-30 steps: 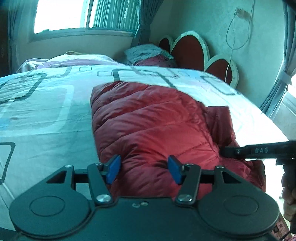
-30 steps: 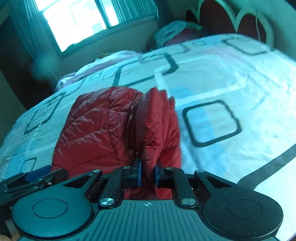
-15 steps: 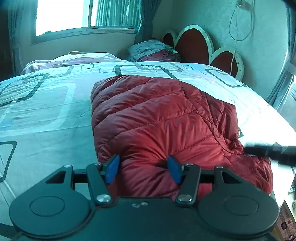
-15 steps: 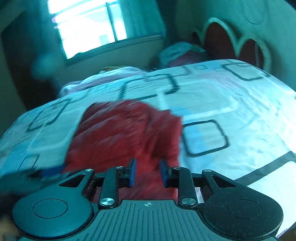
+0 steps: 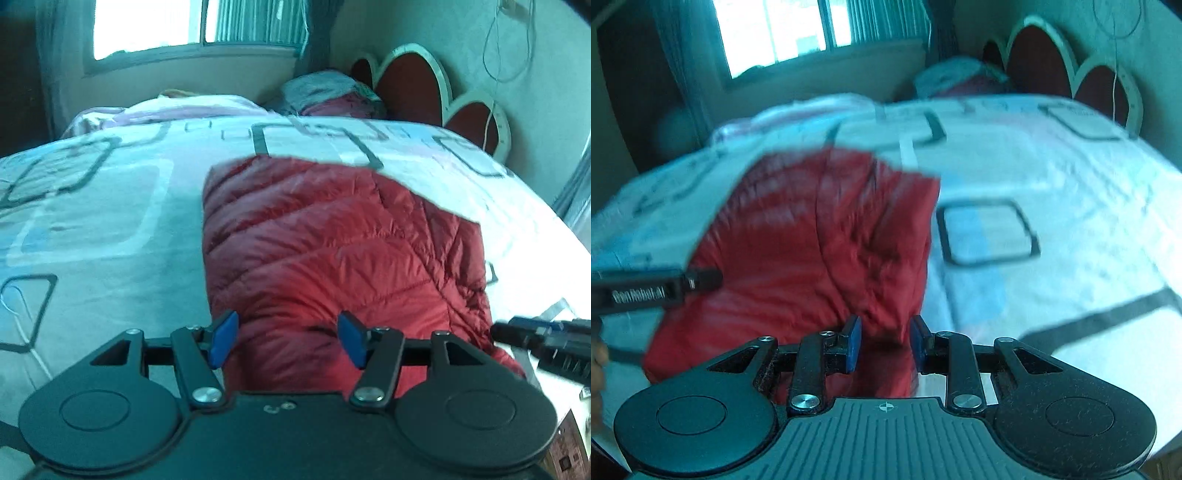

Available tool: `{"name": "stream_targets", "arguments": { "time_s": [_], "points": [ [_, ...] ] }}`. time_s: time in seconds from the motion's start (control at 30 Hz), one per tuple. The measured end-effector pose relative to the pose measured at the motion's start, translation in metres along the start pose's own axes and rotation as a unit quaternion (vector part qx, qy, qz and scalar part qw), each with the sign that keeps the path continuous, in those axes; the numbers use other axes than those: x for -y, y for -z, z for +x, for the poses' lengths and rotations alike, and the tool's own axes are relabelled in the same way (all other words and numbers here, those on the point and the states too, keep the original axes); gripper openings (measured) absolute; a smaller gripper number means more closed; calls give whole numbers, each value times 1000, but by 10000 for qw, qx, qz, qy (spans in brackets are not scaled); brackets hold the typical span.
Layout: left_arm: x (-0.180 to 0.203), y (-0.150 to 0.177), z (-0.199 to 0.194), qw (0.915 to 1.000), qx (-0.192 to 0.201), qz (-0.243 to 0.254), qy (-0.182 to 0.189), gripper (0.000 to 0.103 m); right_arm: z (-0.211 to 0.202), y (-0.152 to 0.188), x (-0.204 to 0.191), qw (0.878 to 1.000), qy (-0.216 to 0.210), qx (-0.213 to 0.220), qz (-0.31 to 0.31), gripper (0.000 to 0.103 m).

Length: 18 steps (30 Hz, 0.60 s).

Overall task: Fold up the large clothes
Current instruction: 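Fold the held jacket edge inward with the right tool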

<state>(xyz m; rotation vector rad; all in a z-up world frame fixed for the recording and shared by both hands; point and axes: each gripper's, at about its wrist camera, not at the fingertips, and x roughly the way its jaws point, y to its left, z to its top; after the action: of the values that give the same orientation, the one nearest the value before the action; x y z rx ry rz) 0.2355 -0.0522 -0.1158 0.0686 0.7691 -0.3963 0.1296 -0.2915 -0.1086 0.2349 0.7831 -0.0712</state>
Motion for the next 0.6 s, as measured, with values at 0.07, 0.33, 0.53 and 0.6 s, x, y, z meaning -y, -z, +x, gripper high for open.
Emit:
{"name": "stream_targets", "arguments": {
  "time_s": [0.07,0.33,0.53,0.6],
  "points": [
    [1,-5,-4,9999,90,75,-68,59,1,-16,0,9998,-82,160,85,27],
    [-13,-31,19,9998,157,69,-143,59,43,-67,-18,9989,37,444,143,27],
    [-23,-49,57,9999,93,1,-72,59,90,-79,-21,9987,340,295,226,27],
    [-25,-51,70,9999,61,13,-93,60,105,-79,-21,9983,458,286,232,27]
  ]
}}
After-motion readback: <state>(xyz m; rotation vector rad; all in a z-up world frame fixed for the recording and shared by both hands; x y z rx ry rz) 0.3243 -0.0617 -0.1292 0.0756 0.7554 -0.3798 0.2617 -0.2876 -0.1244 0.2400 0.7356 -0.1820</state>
